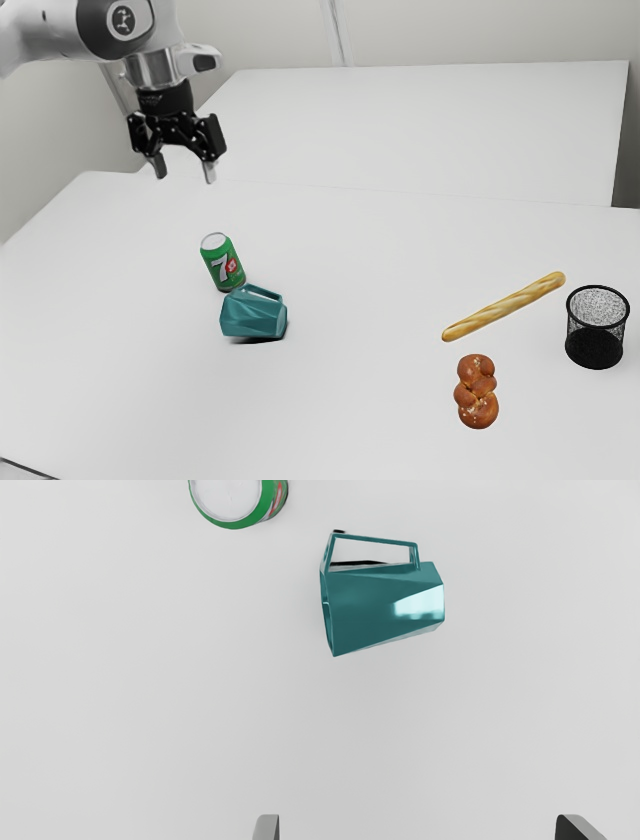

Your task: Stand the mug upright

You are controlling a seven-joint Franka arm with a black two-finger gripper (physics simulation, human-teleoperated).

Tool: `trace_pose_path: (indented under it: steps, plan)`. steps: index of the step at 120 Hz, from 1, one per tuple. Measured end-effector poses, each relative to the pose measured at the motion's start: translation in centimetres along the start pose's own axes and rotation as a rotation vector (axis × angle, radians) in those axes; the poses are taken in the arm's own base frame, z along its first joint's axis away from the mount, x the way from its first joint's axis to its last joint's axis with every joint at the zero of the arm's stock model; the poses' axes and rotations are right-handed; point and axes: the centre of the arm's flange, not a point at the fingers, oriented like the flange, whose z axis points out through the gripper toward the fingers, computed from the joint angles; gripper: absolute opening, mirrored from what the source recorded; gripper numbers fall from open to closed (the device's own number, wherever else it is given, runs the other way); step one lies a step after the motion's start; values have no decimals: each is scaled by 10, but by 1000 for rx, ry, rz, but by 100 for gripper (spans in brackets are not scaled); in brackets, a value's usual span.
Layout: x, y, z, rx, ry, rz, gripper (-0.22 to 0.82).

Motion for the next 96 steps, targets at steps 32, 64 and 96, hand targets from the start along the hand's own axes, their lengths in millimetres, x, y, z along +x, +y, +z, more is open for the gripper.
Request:
trace_pose_path:
  steps: [32, 64, 96]
  plan:
    - [-24, -80, 77, -218, 14, -141, 60]
    - [-22, -162, 221, -785, 124, -331, 60]
    - [-2, -171, 319, -1072, 263, -347, 60]
